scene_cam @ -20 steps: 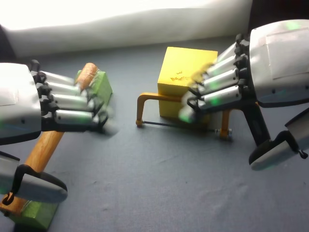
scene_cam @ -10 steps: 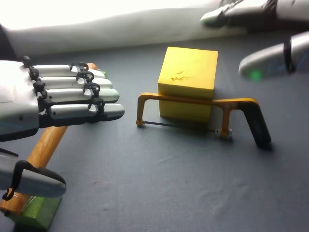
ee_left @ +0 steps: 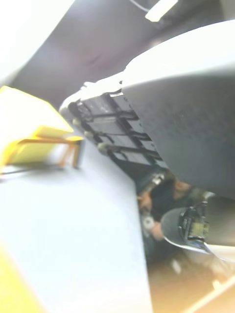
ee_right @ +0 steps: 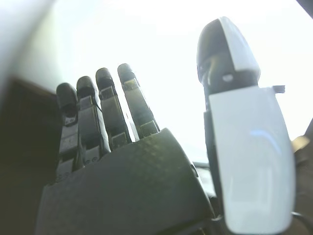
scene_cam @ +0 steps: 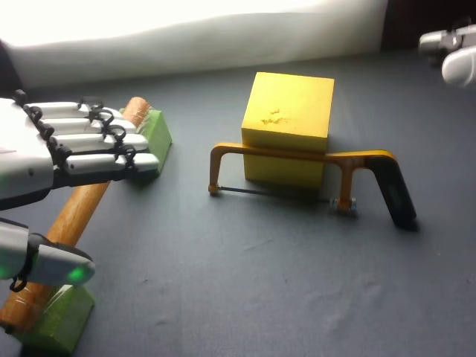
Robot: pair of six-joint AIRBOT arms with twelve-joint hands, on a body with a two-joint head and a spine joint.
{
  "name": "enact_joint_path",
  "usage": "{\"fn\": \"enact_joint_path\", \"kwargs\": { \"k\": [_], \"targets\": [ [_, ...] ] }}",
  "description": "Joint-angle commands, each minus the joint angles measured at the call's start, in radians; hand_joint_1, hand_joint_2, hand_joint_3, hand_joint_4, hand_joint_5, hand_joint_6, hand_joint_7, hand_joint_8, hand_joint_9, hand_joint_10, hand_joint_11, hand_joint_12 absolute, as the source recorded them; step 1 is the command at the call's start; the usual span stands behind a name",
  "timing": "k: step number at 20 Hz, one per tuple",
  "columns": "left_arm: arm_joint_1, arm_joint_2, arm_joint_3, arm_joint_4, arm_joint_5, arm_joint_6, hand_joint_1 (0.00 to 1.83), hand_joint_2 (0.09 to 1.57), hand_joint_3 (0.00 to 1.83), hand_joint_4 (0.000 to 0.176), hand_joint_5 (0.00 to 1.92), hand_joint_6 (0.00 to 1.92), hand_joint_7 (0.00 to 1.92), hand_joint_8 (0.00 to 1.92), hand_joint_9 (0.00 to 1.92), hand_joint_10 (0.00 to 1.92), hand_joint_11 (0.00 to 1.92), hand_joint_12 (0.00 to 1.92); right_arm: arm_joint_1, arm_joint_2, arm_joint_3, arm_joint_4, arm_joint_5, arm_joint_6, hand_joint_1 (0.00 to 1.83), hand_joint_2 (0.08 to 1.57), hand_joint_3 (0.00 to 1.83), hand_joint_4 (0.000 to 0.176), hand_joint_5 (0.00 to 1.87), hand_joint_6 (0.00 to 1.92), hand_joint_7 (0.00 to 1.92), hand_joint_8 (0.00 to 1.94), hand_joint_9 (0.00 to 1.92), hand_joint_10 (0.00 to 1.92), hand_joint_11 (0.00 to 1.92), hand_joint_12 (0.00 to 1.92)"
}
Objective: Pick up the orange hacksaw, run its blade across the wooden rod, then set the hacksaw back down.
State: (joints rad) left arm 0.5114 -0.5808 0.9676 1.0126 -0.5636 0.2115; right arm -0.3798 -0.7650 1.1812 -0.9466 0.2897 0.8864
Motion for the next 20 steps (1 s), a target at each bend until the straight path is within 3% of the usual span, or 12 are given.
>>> {"fn": "enact_joint_path", "kwargs": {
  "k": [1, 3, 5, 8, 9, 11, 13, 15, 20],
  "targets": [
    [-0.018, 0.016, -0.007, -0.047, -0.013, -0.004, 0.00, 1.18, 0.00, 0.000, 0.04, 0.00, 0.04, 0.00, 0.03, 0.00, 0.00, 0.22, 0.000, 0.005, -0.001, 0.041, 0.091, 0.048, 0.37, 1.03, 0.00, 0.000, 0.11, 0.00, 0.11, 0.00, 0.14, 0.00, 0.00, 0.53],
    [-0.025, 0.046, -0.043, -0.047, 0.025, -0.012, 0.00, 1.18, 0.00, 0.000, 0.05, 0.00, 0.05, 0.00, 0.04, 0.00, 0.00, 0.24, -0.041, 0.004, 0.002, 0.041, 0.111, 0.112, 0.45, 1.00, 0.00, 0.000, 0.09, 0.00, 0.08, 0.00, 0.12, 0.00, 0.00, 0.56],
    [-0.040, 0.076, -0.075, -0.047, 0.040, -0.021, 0.00, 1.19, 0.00, 0.000, 0.05, 0.00, 0.05, 0.00, 0.04, 0.00, 0.00, 0.25, -0.078, -0.001, 0.010, 0.047, 0.149, 0.119, 0.48, 1.00, 0.00, 0.000, 0.05, 0.00, 0.04, 0.00, 0.08, 0.00, 0.00, 0.56],
    [-0.048, 0.147, -0.140, -0.047, 0.062, -0.035, 0.00, 1.20, 0.00, 0.000, 0.05, 0.00, 0.03, 0.00, 0.02, 0.00, 0.00, 0.23, -0.178, -0.034, 0.059, 0.106, 0.275, 0.129, 0.74, 0.99, 0.00, 0.000, 0.03, 0.00, 0.01, 0.00, 0.03, 0.00, 0.00, 0.45],
    [-0.045, 0.157, -0.148, -0.047, 0.062, -0.035, 0.00, 1.20, 0.00, 0.000, 0.05, 0.00, 0.03, 0.00, 0.02, 0.00, 0.00, 0.23, -0.189, -0.039, 0.068, 0.112, 0.292, 0.129, 0.74, 0.99, 0.00, 0.000, 0.03, 0.00, 0.01, 0.00, 0.03, 0.00, 0.00, 0.45],
    [-0.042, 0.200, -0.185, -0.046, 0.062, -0.035, 0.00, 1.21, 0.00, 0.000, 0.05, 0.00, 0.04, 0.00, 0.03, 0.00, 0.00, 0.25, -0.242, -0.059, 0.095, 0.194, 0.337, 0.088, 0.74, 1.03, 0.01, 0.000, 0.01, 0.00, 0.00, 0.00, 0.03, 0.00, 0.00, 0.47],
    [-0.020, 0.250, -0.229, -0.046, 0.051, -0.036, 0.00, 1.22, 0.00, 0.000, 0.06, 0.00, 0.05, 0.00, 0.03, 0.00, 0.00, 0.24, -0.328, -0.091, 0.129, 0.325, 0.435, 0.048, 0.87, 1.01, 0.00, 0.000, 0.07, 0.01, 0.05, 0.01, 0.08, 0.01, 0.00, 0.58],
    [0.017, 0.291, -0.270, -0.047, 0.033, -0.041, 0.00, 1.22, 0.00, 0.000, 0.07, 0.00, 0.06, 0.00, 0.05, 0.00, 0.00, 0.27, -0.363, -0.118, 0.151, 0.385, 0.465, 0.017, 0.90, 1.04, 0.01, 0.000, 0.07, 0.00, 0.05, 0.00, 0.09, 0.01, 0.00, 0.59],
    [0.020, 0.332, -0.318, -0.046, 0.049, -0.053, 0.00, 1.22, 0.00, 0.000, 0.05, 0.00, 0.05, 0.00, 0.04, 0.00, 0.00, 0.24, -0.422, -0.196, 0.186, 0.527, 0.521, -0.021, 0.92, 1.04, 0.01, 0.000, 0.09, 0.01, 0.06, 0.00, 0.09, 0.00, 0.00, 0.59]
  ]
}}
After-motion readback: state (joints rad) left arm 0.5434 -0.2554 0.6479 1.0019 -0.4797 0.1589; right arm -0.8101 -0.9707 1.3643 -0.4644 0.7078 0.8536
